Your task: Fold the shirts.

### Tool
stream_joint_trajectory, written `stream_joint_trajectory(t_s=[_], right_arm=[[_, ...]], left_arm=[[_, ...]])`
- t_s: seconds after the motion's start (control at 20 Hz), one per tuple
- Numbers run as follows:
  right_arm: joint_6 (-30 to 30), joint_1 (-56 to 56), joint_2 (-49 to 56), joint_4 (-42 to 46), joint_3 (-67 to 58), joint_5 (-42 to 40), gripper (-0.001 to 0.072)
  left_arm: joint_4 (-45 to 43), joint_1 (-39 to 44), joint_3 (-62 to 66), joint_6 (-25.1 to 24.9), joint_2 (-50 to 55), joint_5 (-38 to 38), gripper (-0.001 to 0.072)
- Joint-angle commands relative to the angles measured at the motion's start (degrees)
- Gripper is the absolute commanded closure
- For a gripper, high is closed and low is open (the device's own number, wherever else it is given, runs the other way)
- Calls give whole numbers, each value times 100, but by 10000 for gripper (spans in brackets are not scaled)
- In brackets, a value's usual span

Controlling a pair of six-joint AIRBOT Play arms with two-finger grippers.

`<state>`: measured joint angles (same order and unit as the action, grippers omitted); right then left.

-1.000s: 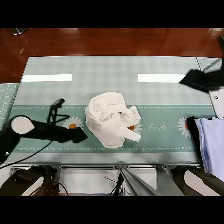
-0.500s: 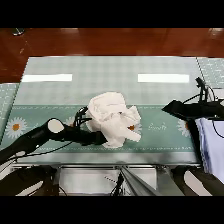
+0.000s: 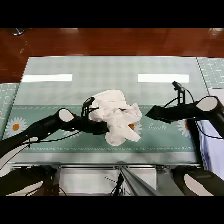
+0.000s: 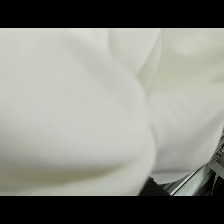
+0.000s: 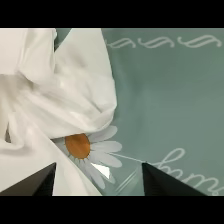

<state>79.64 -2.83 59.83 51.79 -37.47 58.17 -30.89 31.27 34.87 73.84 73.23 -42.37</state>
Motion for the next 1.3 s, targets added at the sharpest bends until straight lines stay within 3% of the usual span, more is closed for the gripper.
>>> stream_joint_trajectory(t_s=[0.0,0.15,0.4,0.45,0.5,0.6,0.7,0.8,0.9,1.1,1.25], right_arm=[[92,-426,546,-234,2,-240,93],[2,-660,1106,-492,-109,-514,94],[-160,-944,2085,-909,-802,-570,94],[-153,-1008,2240,-927,-957,-562,131],[-138,-1071,2367,-929,-1095,-551,280],[-260,-1189,2422,-1029,-1283,-354,684],[-452,-1152,2282,-796,-1626,13,686],[-76,-855,2006,-101,-2553,173,687],[245,-492,1788,380,-4120,442,687],[444,-199,1742,752,-7779,1058,687],[369,-197,1292,813,-8778,1152,687]], left_arm=[[7,-225,66,-125,55,-223,681],[9,-518,76,-415,-24,-487,681],[9,-737,363,-420,-83,-890,681],[11,-721,435,-417,-83,-909,681],[13,-719,496,-417,-83,-935,681],[31,-761,658,-422,-83,-1078,681],[24,-1191,1180,-597,-85,-1923,680],[26,-1768,2022,-599,-125,-2717,681],[26,-2262,3139,-562,-245,-2905,682],[-188,-2752,5696,179,-286,-2868,683],[-901,-2868,7346,697,-295,-3536,682]])
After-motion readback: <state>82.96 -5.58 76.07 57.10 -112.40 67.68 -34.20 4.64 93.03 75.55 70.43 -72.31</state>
